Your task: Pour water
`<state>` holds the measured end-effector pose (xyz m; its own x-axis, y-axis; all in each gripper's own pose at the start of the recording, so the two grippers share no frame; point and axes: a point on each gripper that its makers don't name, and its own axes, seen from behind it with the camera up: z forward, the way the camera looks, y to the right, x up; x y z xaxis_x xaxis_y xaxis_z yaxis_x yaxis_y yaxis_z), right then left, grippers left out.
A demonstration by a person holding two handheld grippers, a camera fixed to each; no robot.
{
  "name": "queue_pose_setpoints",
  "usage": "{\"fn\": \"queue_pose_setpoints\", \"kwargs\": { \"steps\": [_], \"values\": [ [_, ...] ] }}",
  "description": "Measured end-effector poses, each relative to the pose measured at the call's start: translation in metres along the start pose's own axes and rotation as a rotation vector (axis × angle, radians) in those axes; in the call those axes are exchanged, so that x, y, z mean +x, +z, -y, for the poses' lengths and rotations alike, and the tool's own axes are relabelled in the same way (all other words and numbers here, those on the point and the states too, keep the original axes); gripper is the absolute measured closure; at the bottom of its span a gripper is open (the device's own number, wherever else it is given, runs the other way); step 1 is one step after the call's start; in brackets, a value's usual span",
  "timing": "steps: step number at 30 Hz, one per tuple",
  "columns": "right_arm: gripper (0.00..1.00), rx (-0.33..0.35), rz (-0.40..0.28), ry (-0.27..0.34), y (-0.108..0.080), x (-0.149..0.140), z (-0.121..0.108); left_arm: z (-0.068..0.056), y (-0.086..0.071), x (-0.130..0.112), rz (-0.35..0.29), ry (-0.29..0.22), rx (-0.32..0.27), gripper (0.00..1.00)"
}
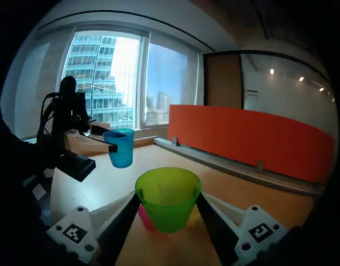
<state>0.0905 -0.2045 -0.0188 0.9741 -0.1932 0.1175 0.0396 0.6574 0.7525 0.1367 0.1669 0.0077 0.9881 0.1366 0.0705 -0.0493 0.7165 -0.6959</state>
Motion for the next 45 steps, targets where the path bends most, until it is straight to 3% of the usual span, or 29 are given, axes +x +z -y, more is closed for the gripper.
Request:
{"fn": "queue_pose_setpoints", "kwargs": {
  "steps": [13,29,45],
  "values": [
    [0.11,0.032,-0.022,0.006,0.006,0.008,0.004,0.004,0.006,0.01,-0.028,0.044,0.017,0.14],
    [0.11,0.095,-0.03,0.007,0.018,0.011,0.02,0.007,0.009,0.039,-0.071,0.17,0.058,0.14],
    [0.11,0.165,-0.031,-0.01,0.025,0.008,0.042,-0.002,0.017,0.063,-0.085,0.327,0.071,0.14]
  ]
}}
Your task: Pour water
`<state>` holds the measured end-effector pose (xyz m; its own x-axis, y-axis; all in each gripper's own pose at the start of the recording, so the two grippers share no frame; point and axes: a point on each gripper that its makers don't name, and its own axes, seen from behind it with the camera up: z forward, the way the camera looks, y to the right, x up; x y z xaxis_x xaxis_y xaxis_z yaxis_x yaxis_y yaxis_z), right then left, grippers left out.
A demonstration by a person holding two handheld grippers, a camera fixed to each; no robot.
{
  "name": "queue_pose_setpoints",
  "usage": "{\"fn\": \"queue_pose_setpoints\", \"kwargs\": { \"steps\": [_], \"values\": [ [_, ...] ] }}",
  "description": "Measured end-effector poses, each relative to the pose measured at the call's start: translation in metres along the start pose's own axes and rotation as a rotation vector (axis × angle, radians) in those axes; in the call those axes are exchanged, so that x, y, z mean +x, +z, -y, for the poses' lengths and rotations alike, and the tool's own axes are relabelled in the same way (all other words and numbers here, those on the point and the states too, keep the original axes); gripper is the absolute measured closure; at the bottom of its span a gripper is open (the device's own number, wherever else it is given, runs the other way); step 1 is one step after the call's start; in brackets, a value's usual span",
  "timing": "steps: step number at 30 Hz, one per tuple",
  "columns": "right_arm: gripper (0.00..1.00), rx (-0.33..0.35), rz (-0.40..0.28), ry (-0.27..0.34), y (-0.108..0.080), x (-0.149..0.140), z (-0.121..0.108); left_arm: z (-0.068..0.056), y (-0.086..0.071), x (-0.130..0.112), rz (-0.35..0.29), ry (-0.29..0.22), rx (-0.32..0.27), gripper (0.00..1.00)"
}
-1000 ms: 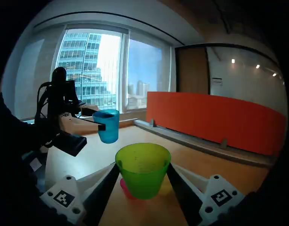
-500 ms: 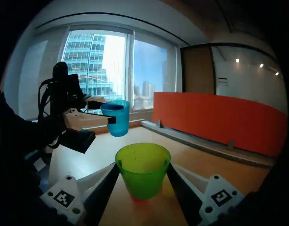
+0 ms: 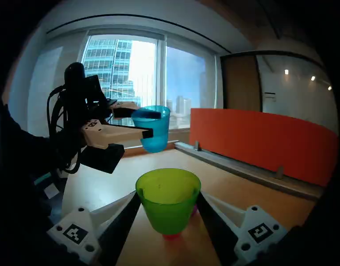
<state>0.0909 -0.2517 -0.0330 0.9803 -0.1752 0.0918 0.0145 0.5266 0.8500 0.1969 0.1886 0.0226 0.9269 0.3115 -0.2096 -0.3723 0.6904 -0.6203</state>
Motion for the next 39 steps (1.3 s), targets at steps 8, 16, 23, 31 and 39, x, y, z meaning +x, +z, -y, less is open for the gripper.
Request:
{"fn": "queue_pose_setpoints", "kwargs": {
  "steps": [8,16,23,31,39],
  "values": [
    [0.11,0.025,0.002,-0.003,0.007,-0.003,0.007,0.001,0.003,0.012,-0.008,0.084,0.009,0.14],
    [0.11,0.048,0.002,-0.007,0.011,-0.003,0.015,-0.003,0.006,0.022,-0.007,0.167,0.003,0.15],
    [0.11,0.061,0.001,-0.007,0.013,-0.003,0.019,-0.003,0.007,0.031,-0.009,0.241,0.01,0.14],
    [0.11,0.071,-0.002,-0.007,0.016,-0.003,0.022,-0.007,0.005,0.038,-0.01,0.313,0.019,0.14],
    [0.11,0.079,-0.005,-0.01,0.017,-0.002,0.024,-0.01,0.004,0.046,-0.014,0.383,0.029,0.15]
  ]
}}
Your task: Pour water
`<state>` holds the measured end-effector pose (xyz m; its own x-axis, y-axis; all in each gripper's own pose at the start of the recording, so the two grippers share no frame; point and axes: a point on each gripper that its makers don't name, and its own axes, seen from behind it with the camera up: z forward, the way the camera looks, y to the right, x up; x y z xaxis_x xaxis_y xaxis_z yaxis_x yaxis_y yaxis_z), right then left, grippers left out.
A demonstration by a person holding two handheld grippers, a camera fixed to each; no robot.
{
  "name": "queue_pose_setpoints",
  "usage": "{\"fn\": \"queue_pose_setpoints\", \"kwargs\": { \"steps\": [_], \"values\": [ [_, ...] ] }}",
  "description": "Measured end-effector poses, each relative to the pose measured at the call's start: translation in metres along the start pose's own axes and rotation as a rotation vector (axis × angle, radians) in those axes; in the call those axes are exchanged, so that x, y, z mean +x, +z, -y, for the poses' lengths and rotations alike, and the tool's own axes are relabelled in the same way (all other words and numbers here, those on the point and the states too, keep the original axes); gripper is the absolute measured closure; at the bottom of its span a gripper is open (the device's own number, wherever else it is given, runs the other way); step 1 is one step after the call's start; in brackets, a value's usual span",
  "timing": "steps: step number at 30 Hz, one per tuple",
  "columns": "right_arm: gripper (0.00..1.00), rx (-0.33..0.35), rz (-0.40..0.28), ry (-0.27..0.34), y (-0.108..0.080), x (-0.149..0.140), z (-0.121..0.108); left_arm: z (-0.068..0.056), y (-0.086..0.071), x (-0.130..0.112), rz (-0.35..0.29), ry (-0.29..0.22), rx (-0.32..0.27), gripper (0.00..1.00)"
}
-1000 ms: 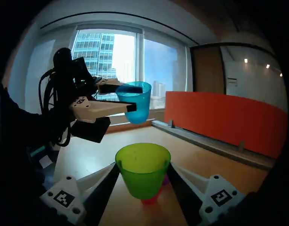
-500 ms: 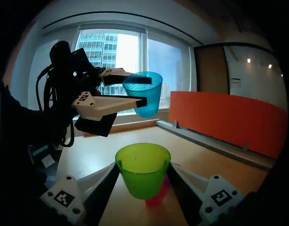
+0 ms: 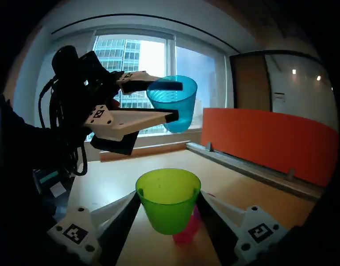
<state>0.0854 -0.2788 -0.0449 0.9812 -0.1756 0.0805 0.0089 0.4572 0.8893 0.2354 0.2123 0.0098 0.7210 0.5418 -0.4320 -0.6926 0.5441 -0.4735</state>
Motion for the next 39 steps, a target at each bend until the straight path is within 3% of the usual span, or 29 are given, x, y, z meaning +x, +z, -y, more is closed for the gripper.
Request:
{"fn": "queue_pose_setpoints", "kwargs": {
  "steps": [39],
  "values": [
    [0.11,0.011,-0.012,-0.016,0.006,0.009,0.007,0.011,0.003,0.02,-0.024,0.222,0.041,0.15]
  ]
}}
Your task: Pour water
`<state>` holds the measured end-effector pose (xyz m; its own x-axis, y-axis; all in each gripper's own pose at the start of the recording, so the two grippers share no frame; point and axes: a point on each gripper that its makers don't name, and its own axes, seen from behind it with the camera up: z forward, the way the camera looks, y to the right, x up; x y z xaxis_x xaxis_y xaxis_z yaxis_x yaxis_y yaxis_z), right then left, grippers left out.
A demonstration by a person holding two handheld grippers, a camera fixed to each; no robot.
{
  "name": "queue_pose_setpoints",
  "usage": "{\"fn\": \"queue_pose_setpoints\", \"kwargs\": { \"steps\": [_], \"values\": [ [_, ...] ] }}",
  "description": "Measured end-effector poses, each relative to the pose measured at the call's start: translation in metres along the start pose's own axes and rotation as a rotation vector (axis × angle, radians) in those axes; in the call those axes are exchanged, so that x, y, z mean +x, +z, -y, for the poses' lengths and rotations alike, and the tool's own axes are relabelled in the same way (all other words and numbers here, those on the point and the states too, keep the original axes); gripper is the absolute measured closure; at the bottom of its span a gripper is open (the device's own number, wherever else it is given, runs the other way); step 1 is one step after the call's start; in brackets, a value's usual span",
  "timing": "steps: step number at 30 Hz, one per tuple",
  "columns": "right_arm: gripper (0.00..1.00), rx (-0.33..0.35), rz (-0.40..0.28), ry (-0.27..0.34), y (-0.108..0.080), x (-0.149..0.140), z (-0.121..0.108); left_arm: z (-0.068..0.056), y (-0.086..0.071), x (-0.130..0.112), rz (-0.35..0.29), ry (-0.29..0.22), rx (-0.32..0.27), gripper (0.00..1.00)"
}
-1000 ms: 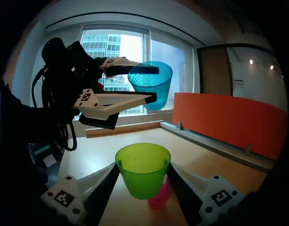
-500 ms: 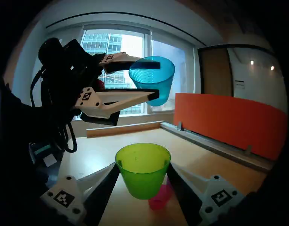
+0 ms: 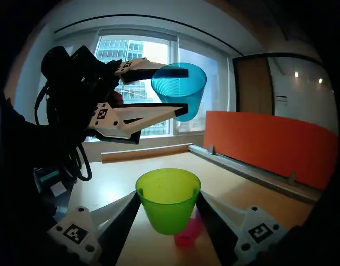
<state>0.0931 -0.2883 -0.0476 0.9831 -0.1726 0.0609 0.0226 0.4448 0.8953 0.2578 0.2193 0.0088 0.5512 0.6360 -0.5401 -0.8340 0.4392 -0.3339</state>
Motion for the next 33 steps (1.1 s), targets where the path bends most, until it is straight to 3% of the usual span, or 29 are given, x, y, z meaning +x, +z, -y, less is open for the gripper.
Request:
{"fn": "queue_pose_setpoints", "kwargs": {
  "steps": [33],
  "values": [
    [0.11,-0.004,-0.005,-0.005,0.0007,0.0017,-0.0032,-0.0011,0.0024,0.004,-0.005,0.12,0.016,0.15]
  ]
}}
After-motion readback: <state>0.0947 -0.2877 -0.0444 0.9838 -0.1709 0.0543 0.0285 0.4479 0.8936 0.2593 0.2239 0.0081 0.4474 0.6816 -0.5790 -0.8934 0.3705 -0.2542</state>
